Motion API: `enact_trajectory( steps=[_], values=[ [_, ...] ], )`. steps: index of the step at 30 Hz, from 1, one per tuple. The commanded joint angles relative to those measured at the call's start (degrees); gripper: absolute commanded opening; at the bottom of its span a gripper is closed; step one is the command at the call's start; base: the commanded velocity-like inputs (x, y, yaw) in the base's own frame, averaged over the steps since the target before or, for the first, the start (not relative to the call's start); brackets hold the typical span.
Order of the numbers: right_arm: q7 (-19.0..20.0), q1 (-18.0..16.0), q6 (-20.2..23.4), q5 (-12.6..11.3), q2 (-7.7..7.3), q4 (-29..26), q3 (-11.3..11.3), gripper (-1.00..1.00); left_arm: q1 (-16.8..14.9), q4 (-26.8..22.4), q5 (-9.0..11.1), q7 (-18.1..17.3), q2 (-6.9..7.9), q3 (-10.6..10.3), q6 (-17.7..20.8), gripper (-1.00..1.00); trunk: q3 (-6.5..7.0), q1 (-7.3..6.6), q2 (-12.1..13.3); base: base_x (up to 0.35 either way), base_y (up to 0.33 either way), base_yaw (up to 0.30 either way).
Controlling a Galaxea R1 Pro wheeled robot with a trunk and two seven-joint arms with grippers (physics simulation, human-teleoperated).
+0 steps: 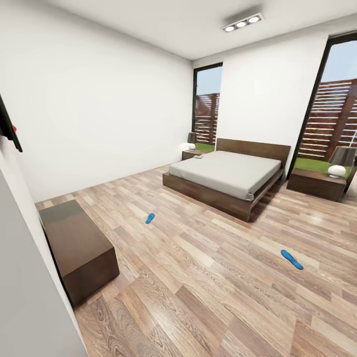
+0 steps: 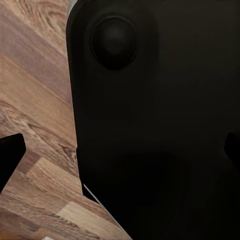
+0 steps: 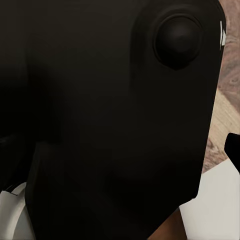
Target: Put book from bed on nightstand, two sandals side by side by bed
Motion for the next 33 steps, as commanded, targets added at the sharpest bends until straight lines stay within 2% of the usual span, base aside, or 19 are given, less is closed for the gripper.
enact_trajectory(
  steps=[1, 20, 33],
  values=[
    [0.1, 0.0, 0.0, 0.0, 0.00, 0.0, 0.0, 1.00, 0.1, -0.3, -0.1, -0.1, 0.02, 0.0, 0.5, 1.00, -0.04, 0.00, 0.0, 0.000, 0.000, -0.008],
    [-0.4, 0.0, -0.2, -0.4, -0.01, 0.0, -0.4, 1.00, 0.1, -1.0, -0.1, -0.1, 0.04, -0.1, 0.5, 1.00, -0.04, 0.00, 0.0, 0.005, 0.000, -0.001],
    [-0.6, 0.0, -0.2, -0.3, -0.01, 0.0, -0.5, 1.00, 0.1, -1.6, -0.1, -0.1, -0.04, 0.0, 0.5, 1.00, -0.04, 0.00, 0.0, 0.096, 0.000, 0.000]
  ],
)
